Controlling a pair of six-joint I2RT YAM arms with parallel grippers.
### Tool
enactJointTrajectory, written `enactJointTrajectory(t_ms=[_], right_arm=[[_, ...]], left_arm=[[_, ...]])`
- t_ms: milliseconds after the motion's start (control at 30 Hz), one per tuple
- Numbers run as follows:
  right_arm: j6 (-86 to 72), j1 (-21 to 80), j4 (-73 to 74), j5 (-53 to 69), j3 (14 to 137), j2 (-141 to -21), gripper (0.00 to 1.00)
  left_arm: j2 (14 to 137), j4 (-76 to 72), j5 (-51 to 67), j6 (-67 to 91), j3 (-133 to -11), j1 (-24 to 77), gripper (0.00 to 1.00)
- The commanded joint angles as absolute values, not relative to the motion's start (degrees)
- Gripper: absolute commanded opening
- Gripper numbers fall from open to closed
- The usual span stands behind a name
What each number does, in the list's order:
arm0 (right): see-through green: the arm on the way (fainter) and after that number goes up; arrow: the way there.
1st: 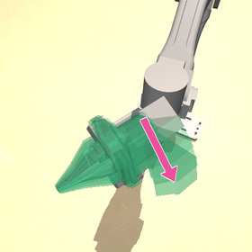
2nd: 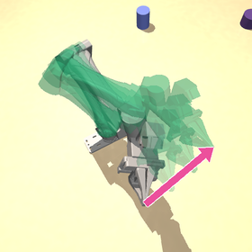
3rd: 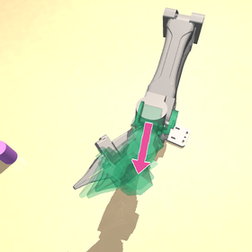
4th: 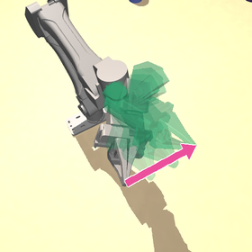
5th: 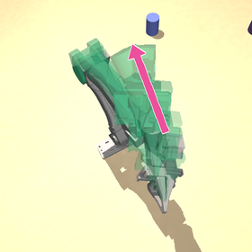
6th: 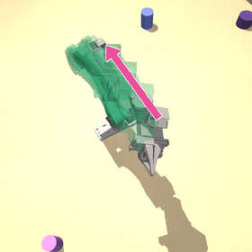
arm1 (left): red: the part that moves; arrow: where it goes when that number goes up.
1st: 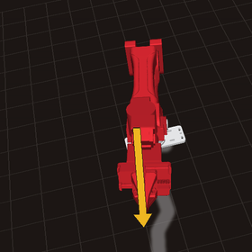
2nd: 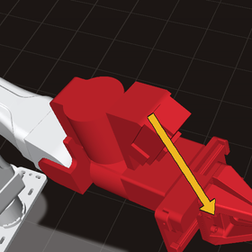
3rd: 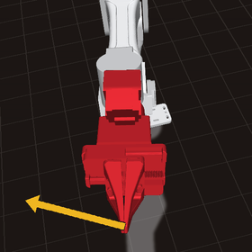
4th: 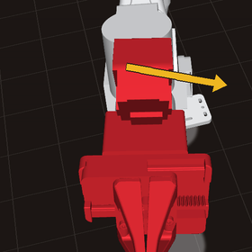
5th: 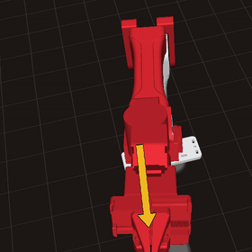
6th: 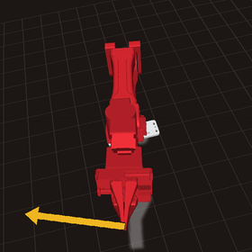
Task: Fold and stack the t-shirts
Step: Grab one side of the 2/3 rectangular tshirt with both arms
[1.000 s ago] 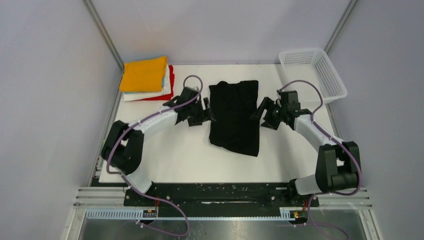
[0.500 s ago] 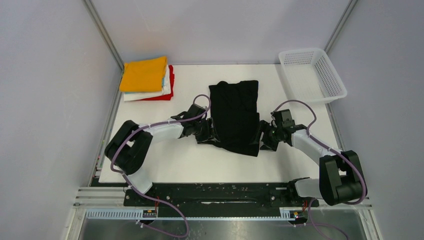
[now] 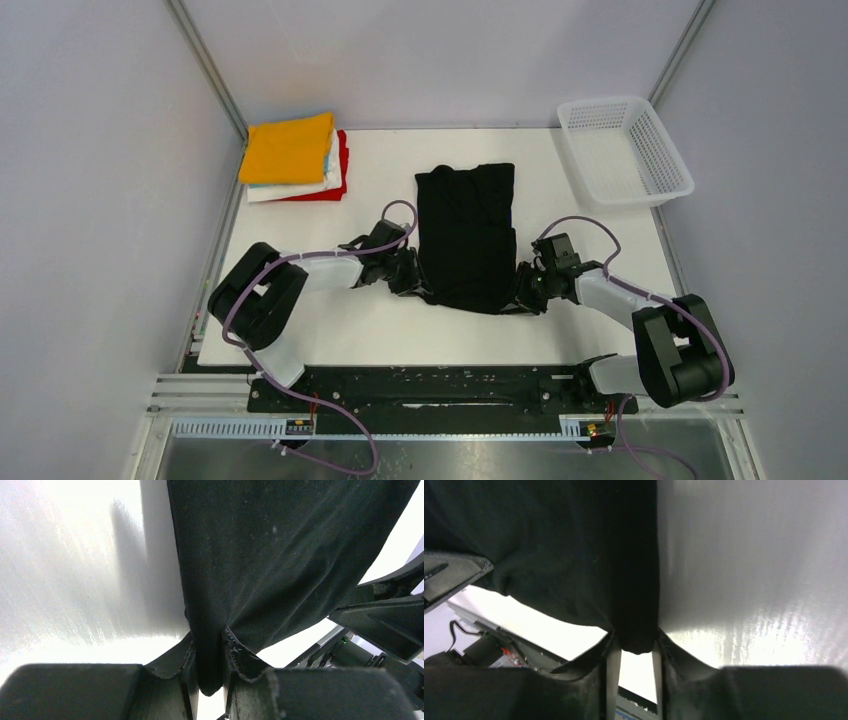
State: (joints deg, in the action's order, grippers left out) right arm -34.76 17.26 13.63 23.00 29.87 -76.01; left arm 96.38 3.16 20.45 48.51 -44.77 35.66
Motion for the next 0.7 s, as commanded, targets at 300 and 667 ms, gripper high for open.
enactJointTrajectory(t_ms=[300, 667], right_arm=[[-32.25, 17.85, 20.83, 21.23, 26.58, -73.87, 0.00], [-29.96, 17.85, 23.15, 24.60, 25.49, -70.55, 0.00]], left_arm=[[90.32, 7.08, 14.91, 48.28, -37.04, 35.77, 0.23], [87.39, 7.82, 14.51, 48.63, -34.71, 35.77, 0.00]])
